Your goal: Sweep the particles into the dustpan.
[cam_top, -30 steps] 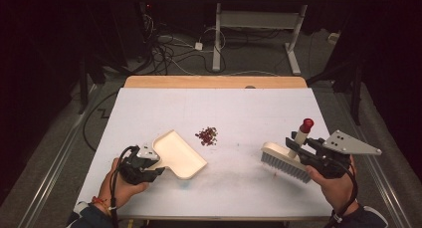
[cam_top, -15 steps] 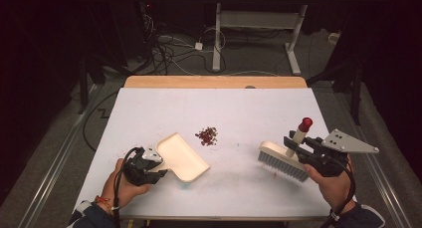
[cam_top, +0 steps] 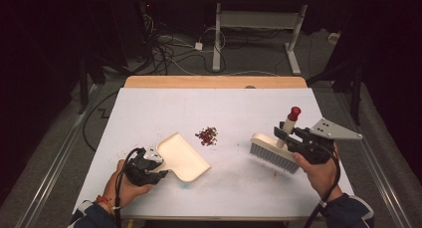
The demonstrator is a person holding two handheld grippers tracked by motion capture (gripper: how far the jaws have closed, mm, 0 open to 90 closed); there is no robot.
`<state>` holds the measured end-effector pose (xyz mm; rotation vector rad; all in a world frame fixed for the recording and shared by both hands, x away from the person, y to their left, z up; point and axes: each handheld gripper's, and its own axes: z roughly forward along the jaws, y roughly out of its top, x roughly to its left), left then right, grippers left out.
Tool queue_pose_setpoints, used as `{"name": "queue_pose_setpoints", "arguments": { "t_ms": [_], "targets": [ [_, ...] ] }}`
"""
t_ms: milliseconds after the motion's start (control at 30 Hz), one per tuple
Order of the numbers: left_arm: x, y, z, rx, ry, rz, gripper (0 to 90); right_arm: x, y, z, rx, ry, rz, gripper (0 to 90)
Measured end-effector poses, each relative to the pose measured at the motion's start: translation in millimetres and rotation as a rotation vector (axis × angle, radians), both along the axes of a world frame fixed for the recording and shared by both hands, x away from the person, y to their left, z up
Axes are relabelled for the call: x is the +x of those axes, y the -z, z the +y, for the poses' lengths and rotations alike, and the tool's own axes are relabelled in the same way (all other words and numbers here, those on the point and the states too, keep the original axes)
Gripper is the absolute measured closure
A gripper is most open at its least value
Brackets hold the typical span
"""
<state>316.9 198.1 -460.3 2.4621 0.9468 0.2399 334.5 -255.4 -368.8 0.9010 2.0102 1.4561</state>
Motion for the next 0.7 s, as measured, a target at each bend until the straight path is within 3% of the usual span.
{"name": "queue_pose_setpoints", "arguments": {
  "t_ms": [133,200,267,333,433,533,633,700],
  "targets": [
    [-0.5,0.7,-0.9,-0.002,-0.007,0.005,64.2,15.4,-6.6,16.0,0.032,-0.024,-0.003,69.7],
    [1.7,1.6,-1.1,-0.001,-0.002,0.016,64.2,33.5,-13.1,38.8,0.0,-0.023,-0.033,69.8],
    [2.7,2.3,-1.3,-0.001,-0.002,0.02,64.2,41.0,-14.1,46.1,-0.007,-0.026,-0.037,69.8],
    [3.8,3.0,-2.1,0.001,-0.001,0.02,64.2,63.8,-14.3,65.6,-0.033,-0.025,-0.028,69.8],
    [4.2,3.5,-2.6,-0.004,-0.005,0.022,64.2,77.5,-12.0,76.0,-0.04,-0.01,-0.025,69.8],
    [4.9,3.9,-3.2,0.001,-0.006,0.03,64.2,102.4,-4.4,93.0,-0.014,0.024,-0.006,69.8],
    [5.2,4.6,-4.4,0.016,-0.004,0.025,64.2,112.8,0.4,103.5,0.012,0.036,-0.002,69.8],
    [5.8,5.5,-5.0,0.022,-0.004,0.028,64.2,122.7,7.0,122.5,0.011,0.051,-0.037,69.8]
  ]
}}
